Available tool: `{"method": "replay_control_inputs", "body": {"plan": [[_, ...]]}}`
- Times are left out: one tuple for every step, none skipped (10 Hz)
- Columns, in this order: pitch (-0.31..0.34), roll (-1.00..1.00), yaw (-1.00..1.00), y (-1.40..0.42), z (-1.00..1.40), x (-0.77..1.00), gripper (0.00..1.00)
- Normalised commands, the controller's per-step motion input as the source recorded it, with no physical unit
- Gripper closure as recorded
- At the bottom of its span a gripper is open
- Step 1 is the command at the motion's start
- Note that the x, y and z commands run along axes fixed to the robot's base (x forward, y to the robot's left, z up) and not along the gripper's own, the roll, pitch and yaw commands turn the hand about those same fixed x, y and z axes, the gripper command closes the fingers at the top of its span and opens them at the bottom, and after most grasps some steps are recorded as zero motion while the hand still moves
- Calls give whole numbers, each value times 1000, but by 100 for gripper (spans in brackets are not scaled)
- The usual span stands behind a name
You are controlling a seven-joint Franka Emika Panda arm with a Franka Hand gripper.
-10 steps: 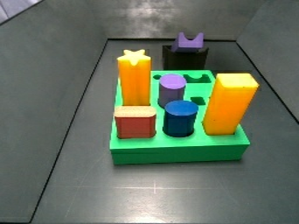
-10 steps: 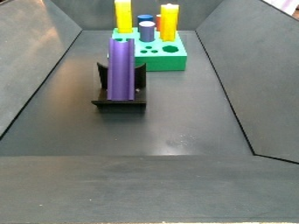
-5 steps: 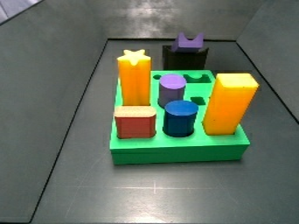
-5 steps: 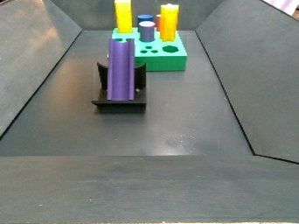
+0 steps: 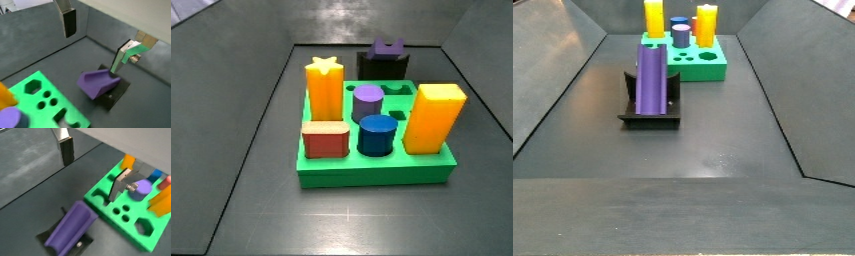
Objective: Pick up the arch object. Move up. Place the arch object on the fixture. Regrasp the arch object. Move to above the board. Insert the arch object.
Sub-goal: Regrasp the arch object.
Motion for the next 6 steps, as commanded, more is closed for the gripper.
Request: {"method": "replay_control_inputs", "body": {"plan": [[44,1000,48,-17,-1,27,0],[54,1000,51,-26,-7,44,0],[65,1000,55,-26,-10,60,0],[83,1000,60,-31,-4,75,0],[93,1000,64,-32,0,84,0],[126,1000,76,-38,-8,105,0]]}}
